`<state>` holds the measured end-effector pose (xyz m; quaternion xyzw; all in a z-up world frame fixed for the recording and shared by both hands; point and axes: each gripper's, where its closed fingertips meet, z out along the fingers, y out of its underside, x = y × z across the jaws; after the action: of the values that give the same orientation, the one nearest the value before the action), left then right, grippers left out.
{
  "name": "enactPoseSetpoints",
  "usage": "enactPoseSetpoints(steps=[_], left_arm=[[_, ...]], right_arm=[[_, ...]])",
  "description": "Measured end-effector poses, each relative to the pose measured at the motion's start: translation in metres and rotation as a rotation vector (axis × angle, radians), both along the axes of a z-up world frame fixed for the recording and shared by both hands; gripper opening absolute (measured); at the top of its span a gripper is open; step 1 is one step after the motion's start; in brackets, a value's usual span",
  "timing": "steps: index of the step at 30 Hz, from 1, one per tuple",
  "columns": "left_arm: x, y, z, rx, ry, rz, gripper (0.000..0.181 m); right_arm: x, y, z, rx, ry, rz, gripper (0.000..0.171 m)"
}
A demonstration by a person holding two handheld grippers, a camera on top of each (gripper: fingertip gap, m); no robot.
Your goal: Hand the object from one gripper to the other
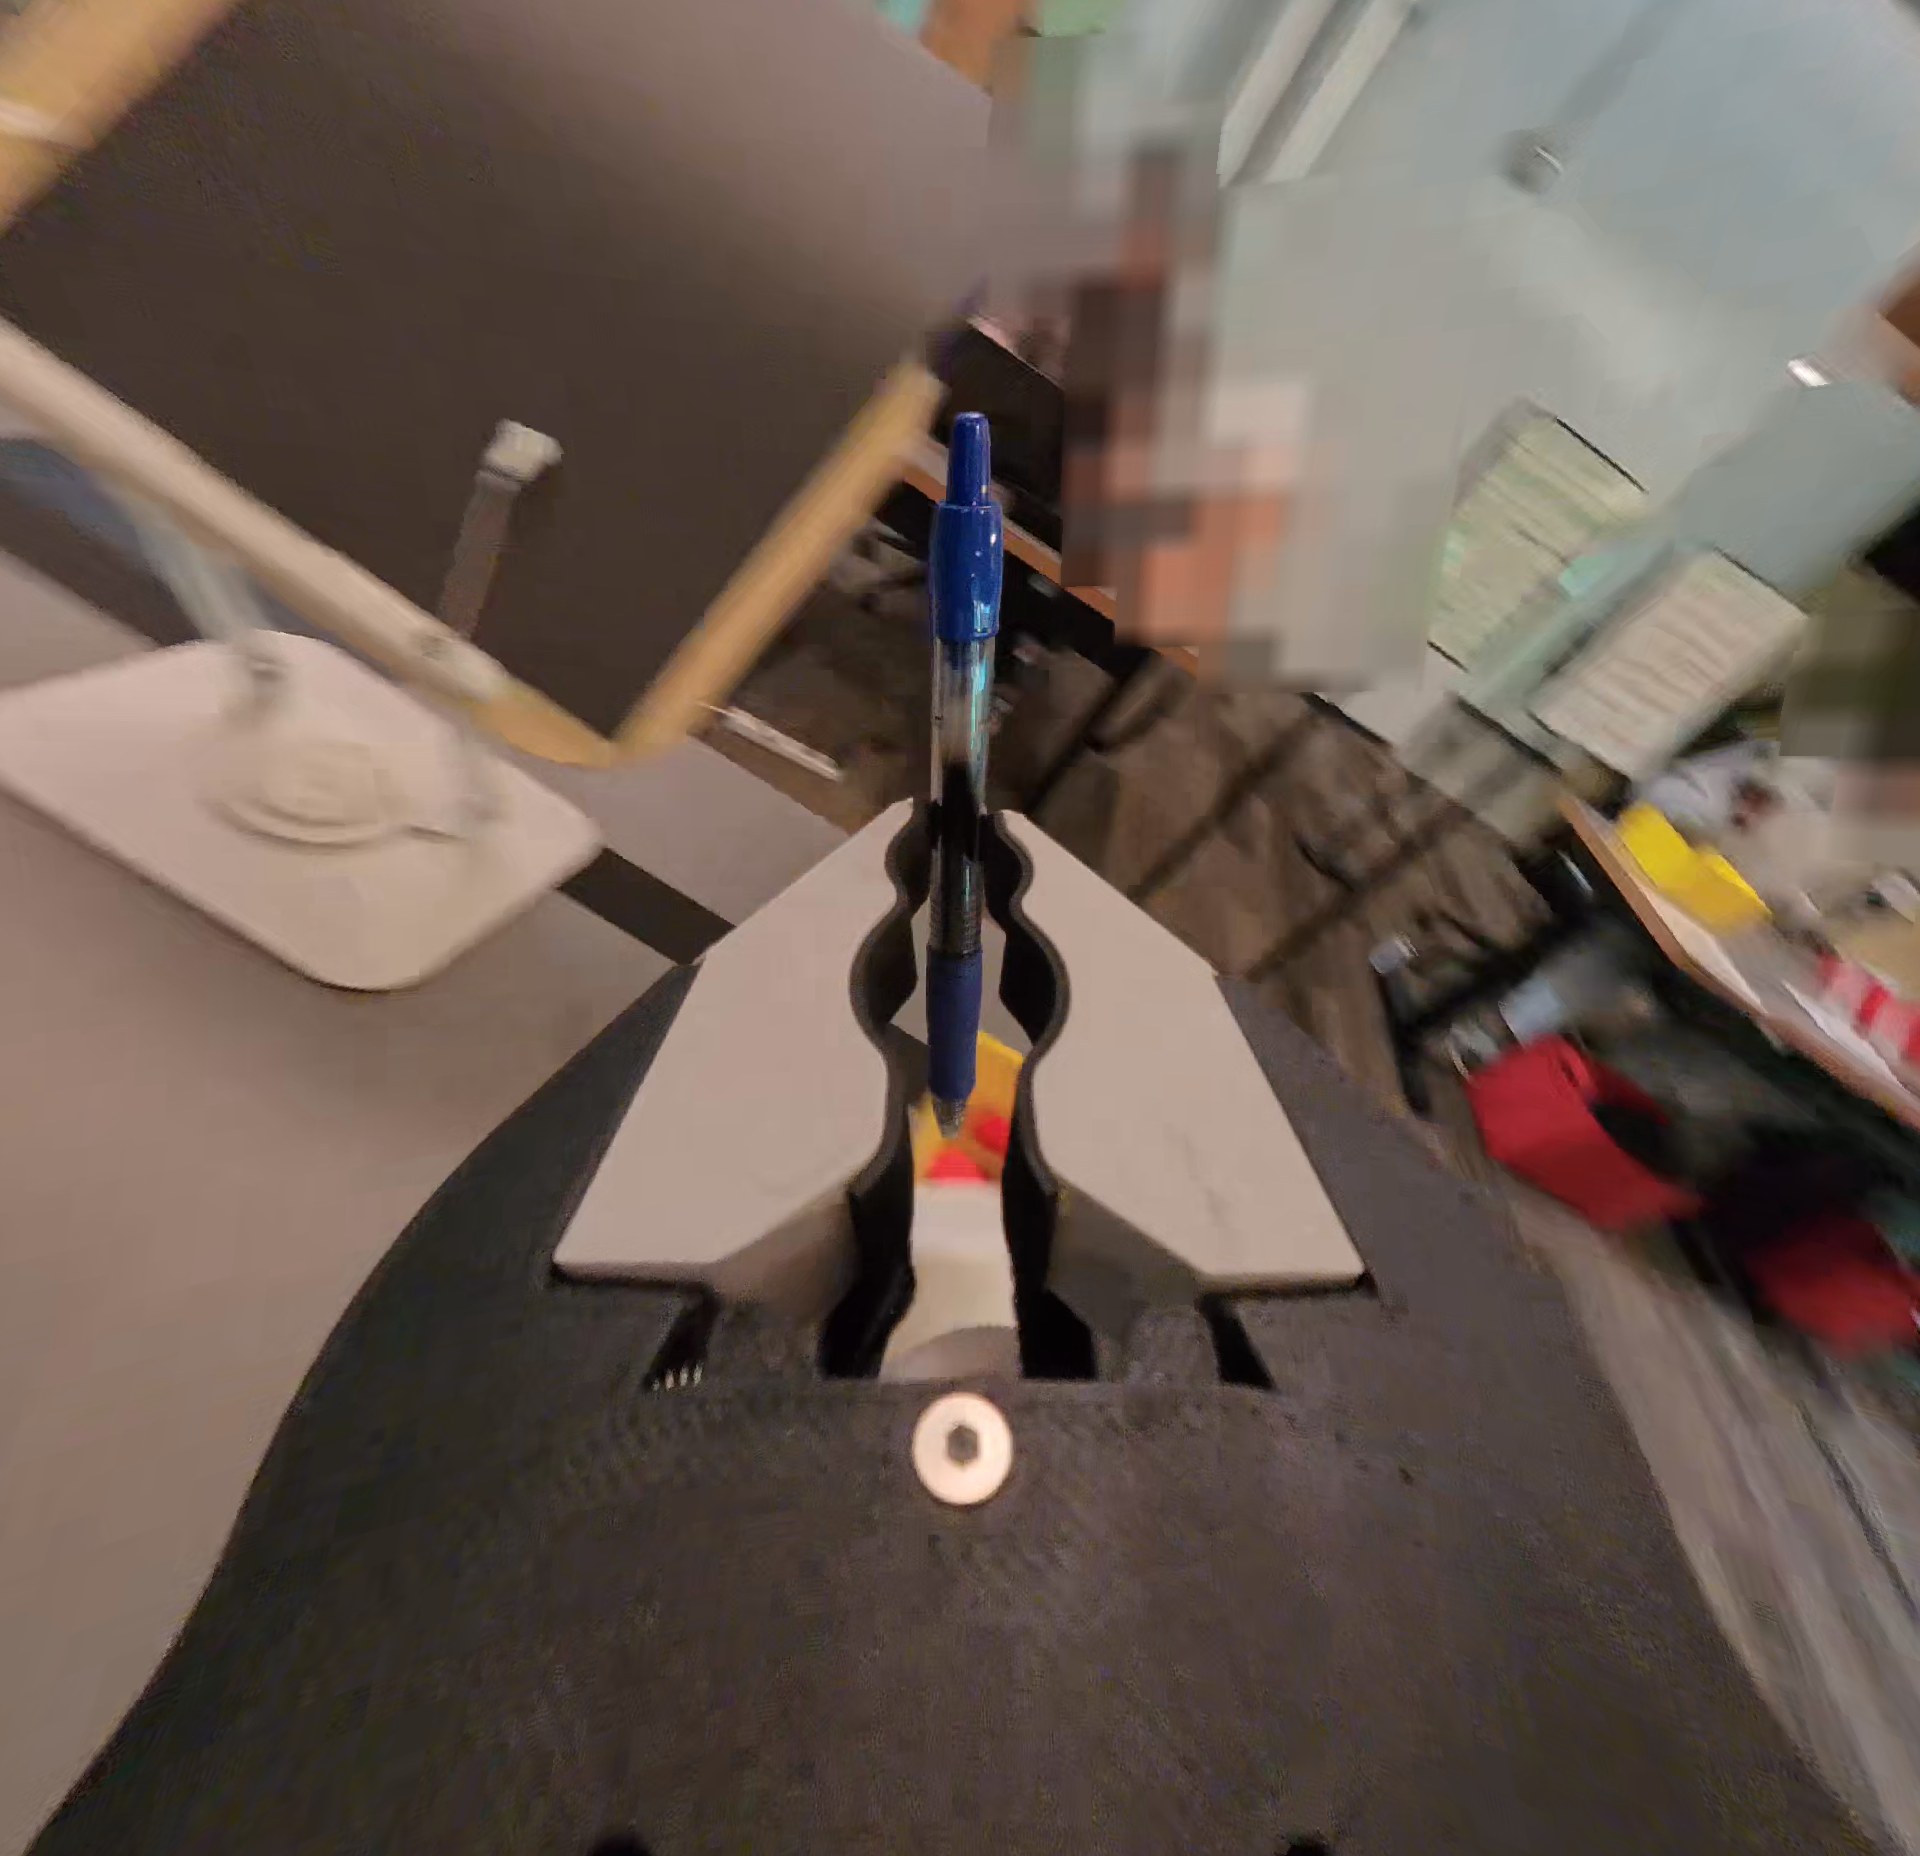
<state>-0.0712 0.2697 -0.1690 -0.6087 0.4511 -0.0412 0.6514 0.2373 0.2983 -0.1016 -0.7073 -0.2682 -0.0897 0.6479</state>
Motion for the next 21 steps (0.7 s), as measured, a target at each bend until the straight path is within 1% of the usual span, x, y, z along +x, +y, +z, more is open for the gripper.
enactPoseSetpoints(steps=[2, 4, 7, 10, 14, 15, 18, 21], left_arm=[[0.005, 0.002, -0.009, -0.011, 0.002, -0.001, 0.004], [0.007, 0.006, -0.017, -0.012, 0.015, 0.008, 0.004], [0.011, 0.010, -0.031, -0.025, 0.039, 0.015, 0.004], [0.015, 0.012, -0.043, -0.046, 0.060, 0.010, 0.004], [0.017, 0.015, -0.054, -0.053, 0.087, 0.014, 0.004], [0.017, 0.015, -0.055, -0.056, 0.087, 0.012, 0.004], [0.017, 0.016, -0.059, -0.062, 0.093, 0.013, 0.005], [0.016, 0.017, -0.062, -0.068, 0.095, 0.012, 0.005]], right_arm=[[0.060, -0.004, -0.007, -0.017, 0.050, -0.148, 0.007], [0.110, -0.007, -0.022, -0.041, 0.089, -0.272, 0.007], [0.154, -0.004, -0.050, -0.076, 0.109, -0.374, 0.007], [0.167, 0.008, -0.083, -0.138, 0.134, -0.384, 0.008], [0.172, 0.023, -0.127, -0.248, 0.071, -0.389, 0.008], [0.169, 0.027, -0.135, -0.271, 0.087, -0.371, 0.008], [0.158, 0.035, -0.140, -0.275, 0.207, -0.323, 0.008], [0.161, 0.035, -0.151, -0.328, 0.198, -0.347, 0.008]])
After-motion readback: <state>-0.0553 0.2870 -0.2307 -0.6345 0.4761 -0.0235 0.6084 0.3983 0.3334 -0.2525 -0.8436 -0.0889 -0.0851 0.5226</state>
